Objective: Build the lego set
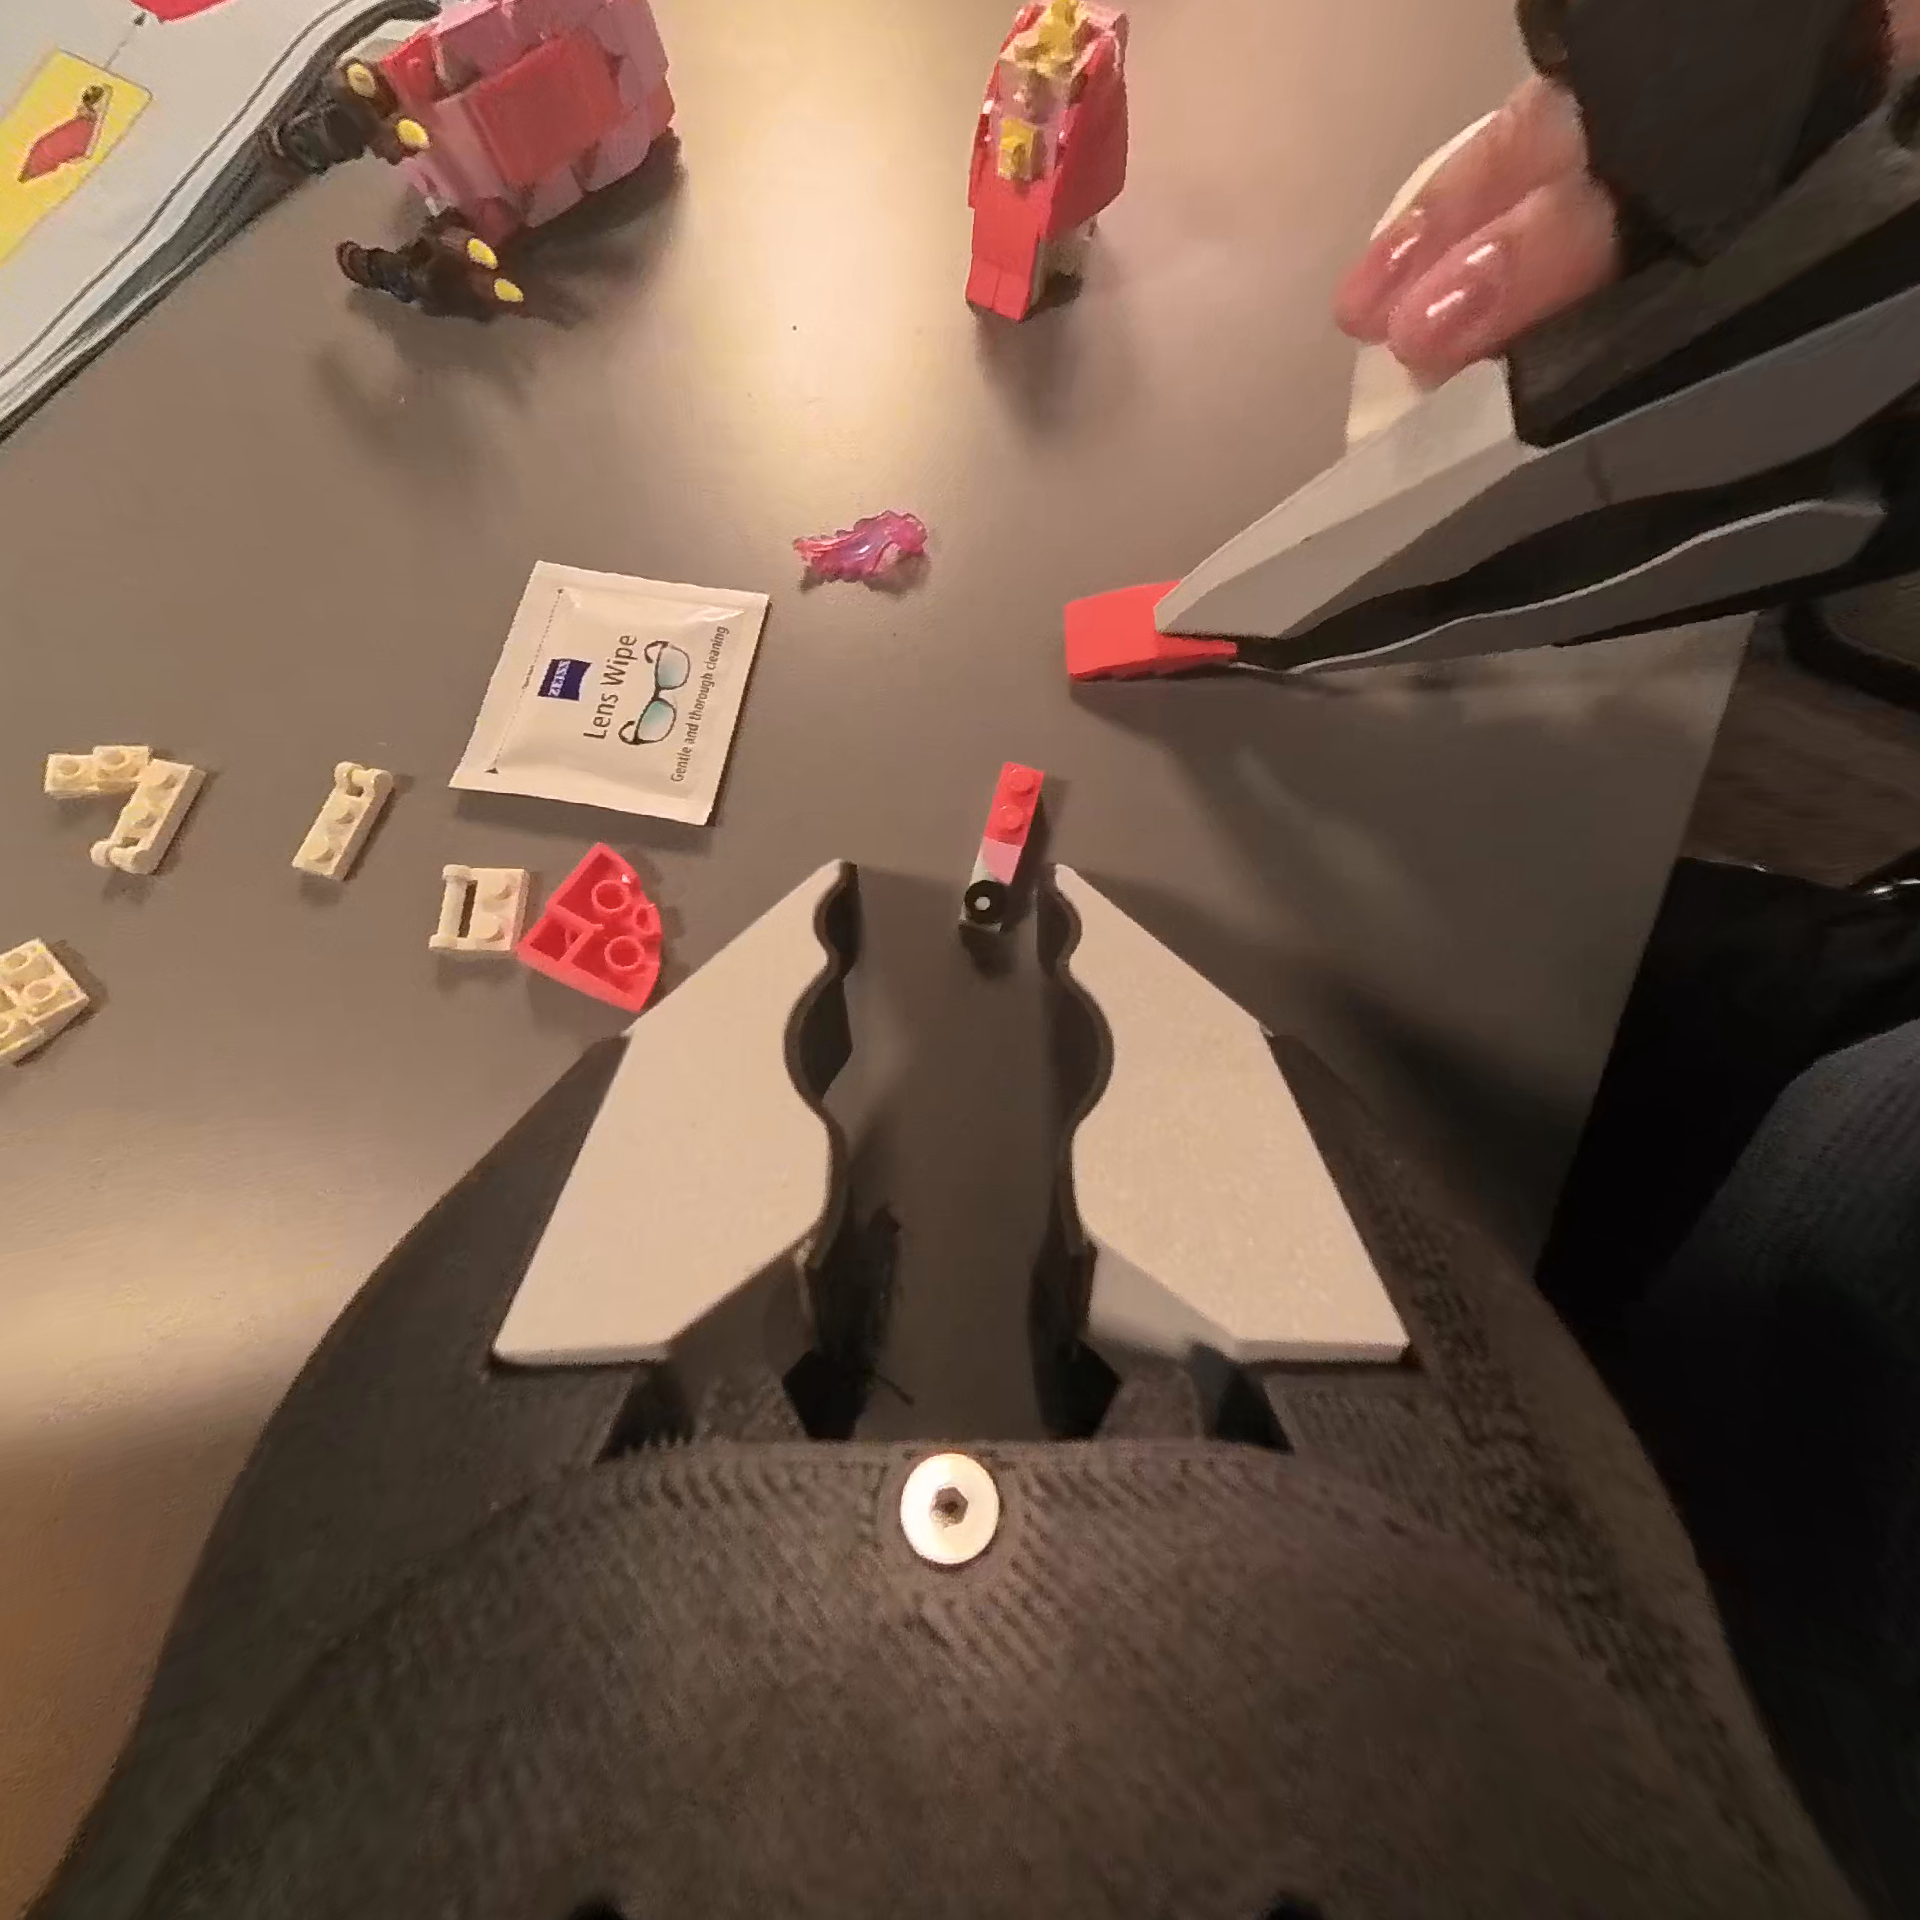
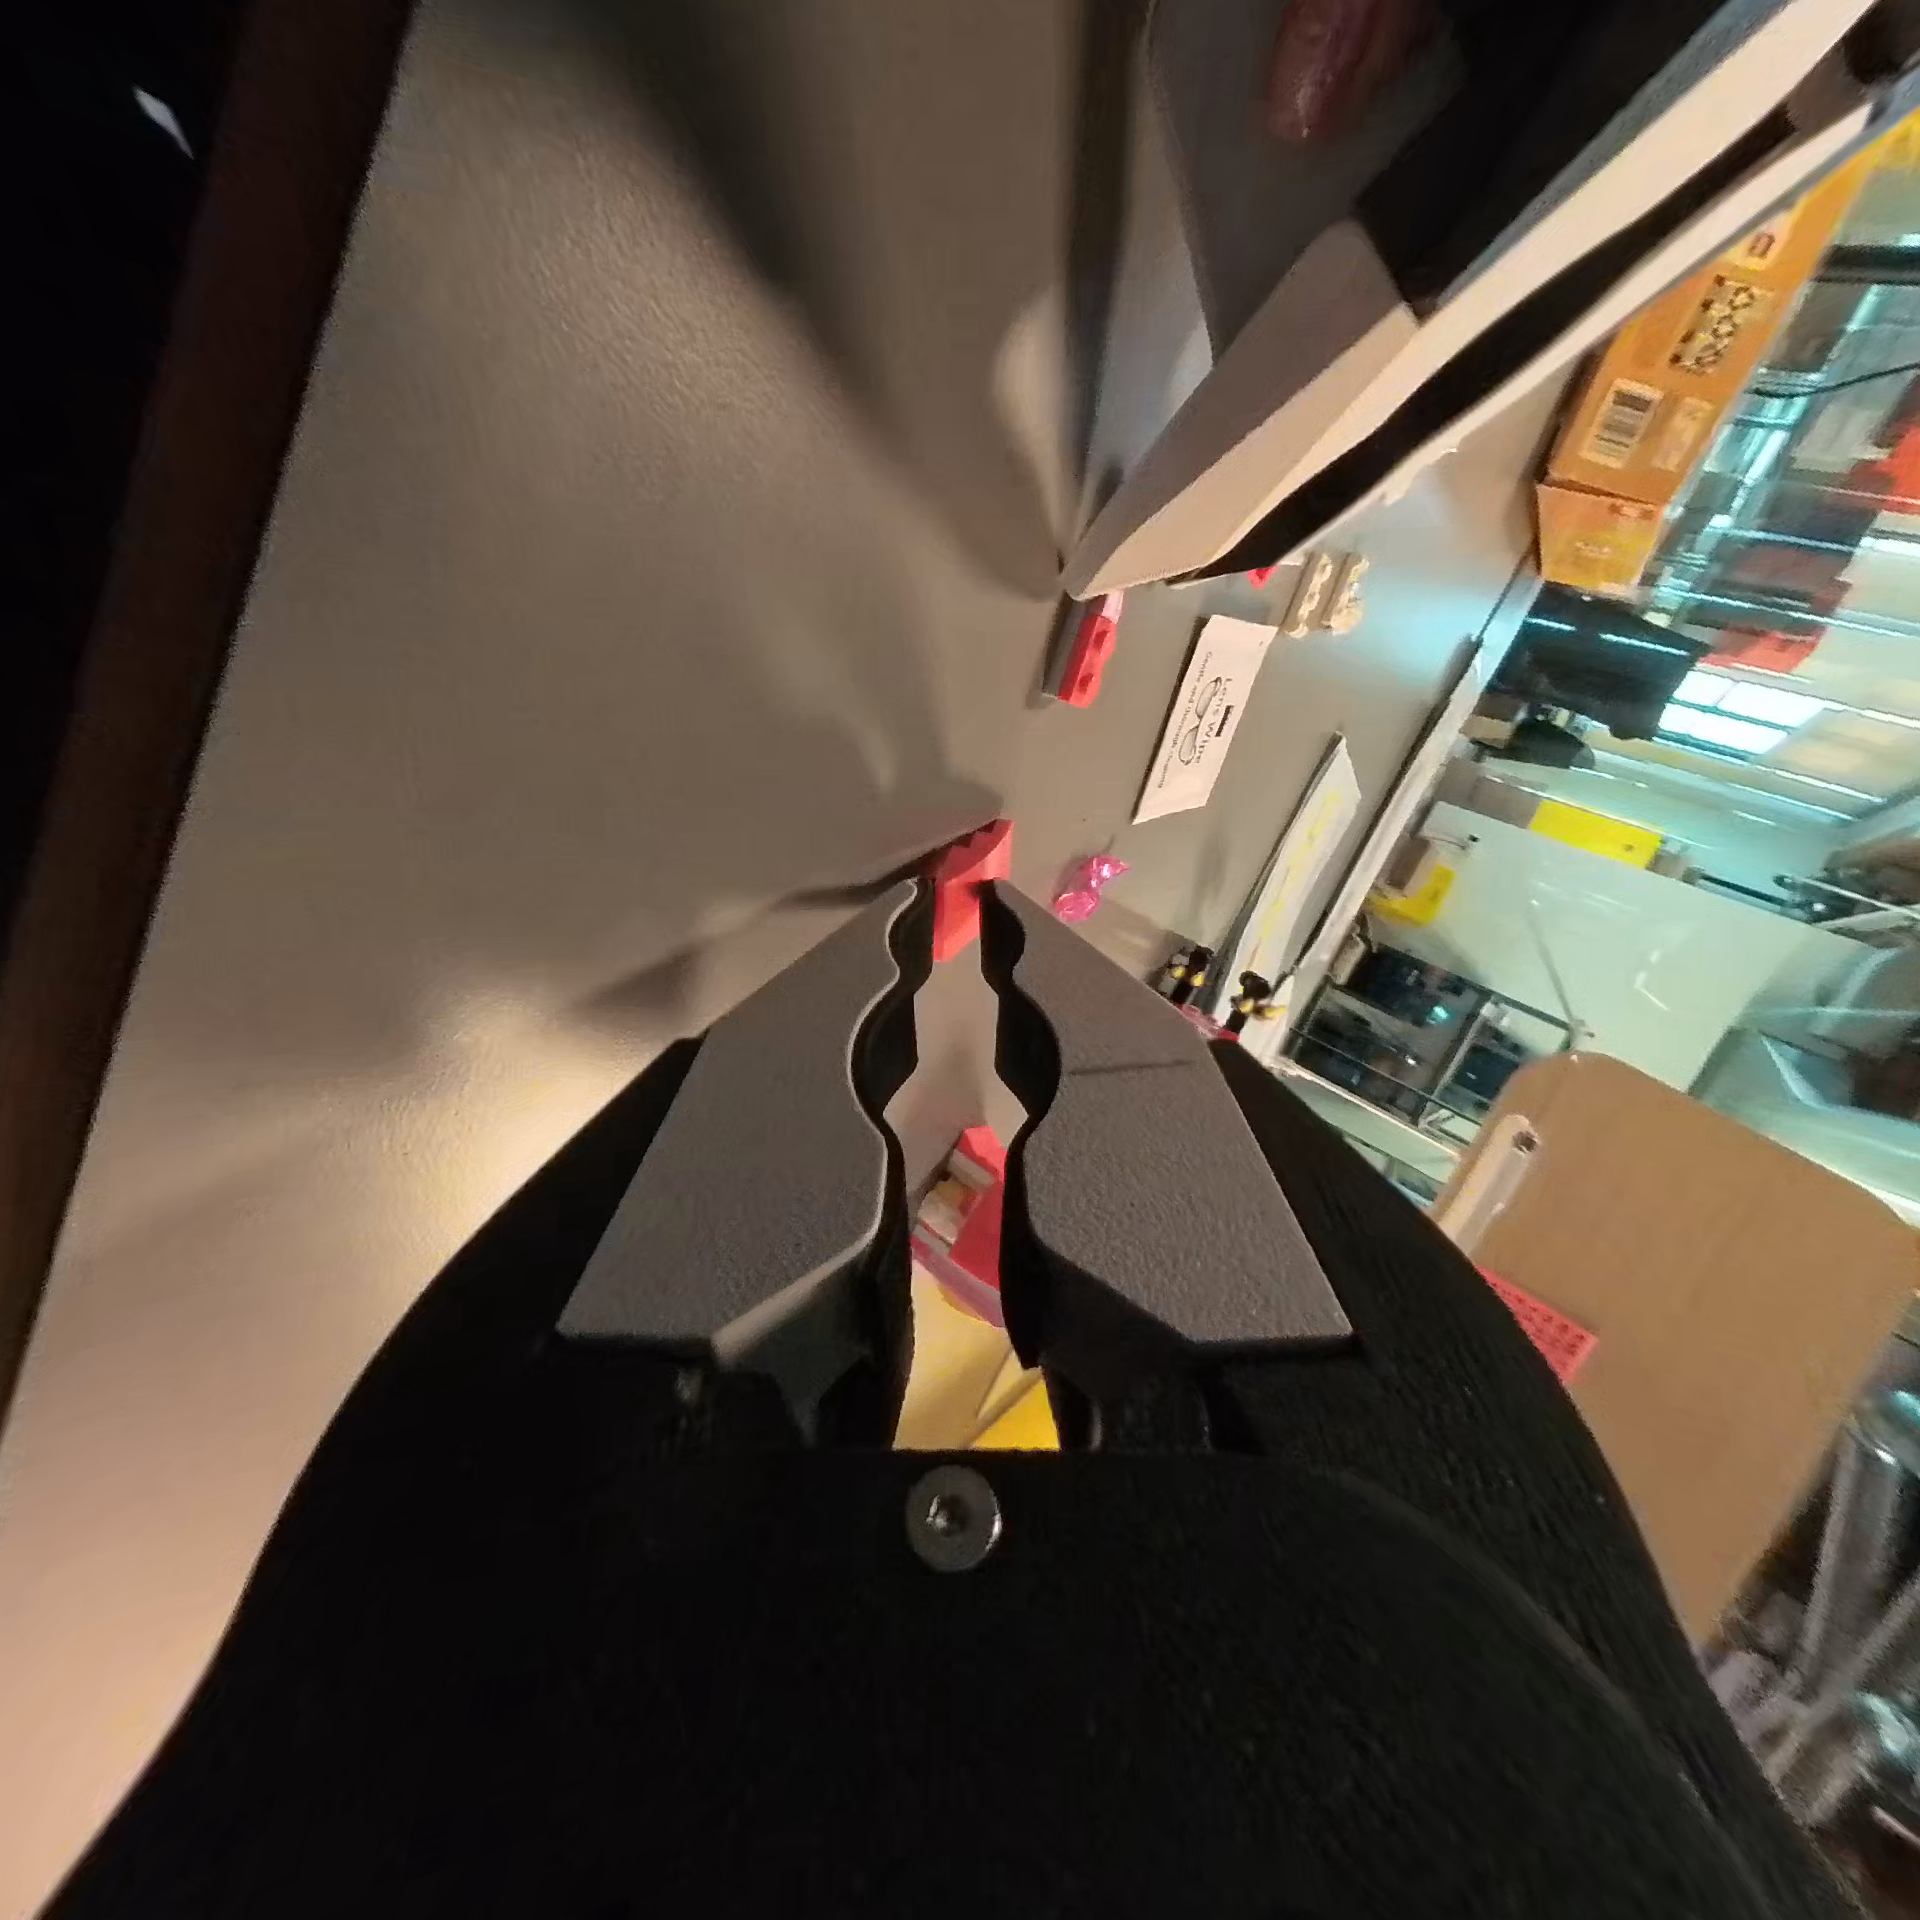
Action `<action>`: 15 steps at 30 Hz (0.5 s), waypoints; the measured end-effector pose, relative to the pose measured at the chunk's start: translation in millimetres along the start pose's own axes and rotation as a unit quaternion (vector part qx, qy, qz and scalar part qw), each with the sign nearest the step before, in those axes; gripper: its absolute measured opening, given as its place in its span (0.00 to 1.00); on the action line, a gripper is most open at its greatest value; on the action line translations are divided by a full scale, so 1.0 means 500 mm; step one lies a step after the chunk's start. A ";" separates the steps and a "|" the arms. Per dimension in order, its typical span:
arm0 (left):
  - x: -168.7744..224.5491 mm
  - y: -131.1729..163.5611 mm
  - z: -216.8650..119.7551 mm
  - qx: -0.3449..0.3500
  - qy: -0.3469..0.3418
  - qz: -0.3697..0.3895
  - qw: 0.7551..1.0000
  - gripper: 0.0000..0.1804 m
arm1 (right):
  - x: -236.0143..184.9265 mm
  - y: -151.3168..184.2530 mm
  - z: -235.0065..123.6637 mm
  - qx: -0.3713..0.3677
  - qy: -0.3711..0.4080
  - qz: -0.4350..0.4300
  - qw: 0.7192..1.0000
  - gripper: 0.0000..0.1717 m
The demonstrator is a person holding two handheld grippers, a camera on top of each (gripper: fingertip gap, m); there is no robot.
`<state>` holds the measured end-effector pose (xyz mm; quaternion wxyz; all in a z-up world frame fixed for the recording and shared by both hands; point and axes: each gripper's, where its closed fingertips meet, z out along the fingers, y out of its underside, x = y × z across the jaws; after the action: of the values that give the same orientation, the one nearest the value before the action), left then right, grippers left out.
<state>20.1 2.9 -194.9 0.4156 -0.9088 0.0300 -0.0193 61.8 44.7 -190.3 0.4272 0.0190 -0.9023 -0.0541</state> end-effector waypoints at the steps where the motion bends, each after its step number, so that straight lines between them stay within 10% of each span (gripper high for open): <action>1: 0.000 0.000 0.000 0.000 -0.001 0.001 1.000 0.18 | -0.001 0.001 -0.001 0.001 -0.007 0.001 1.000 0.05; 15: 0.002 0.000 0.001 0.001 0.008 -0.004 1.000 0.14 | -0.014 -0.012 -0.046 0.087 -0.112 0.215 0.966 0.22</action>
<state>21.2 3.2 -195.2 0.4158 -0.9086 0.0293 -0.0280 83.7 37.2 -181.9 0.3220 -0.1441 -0.9285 0.1161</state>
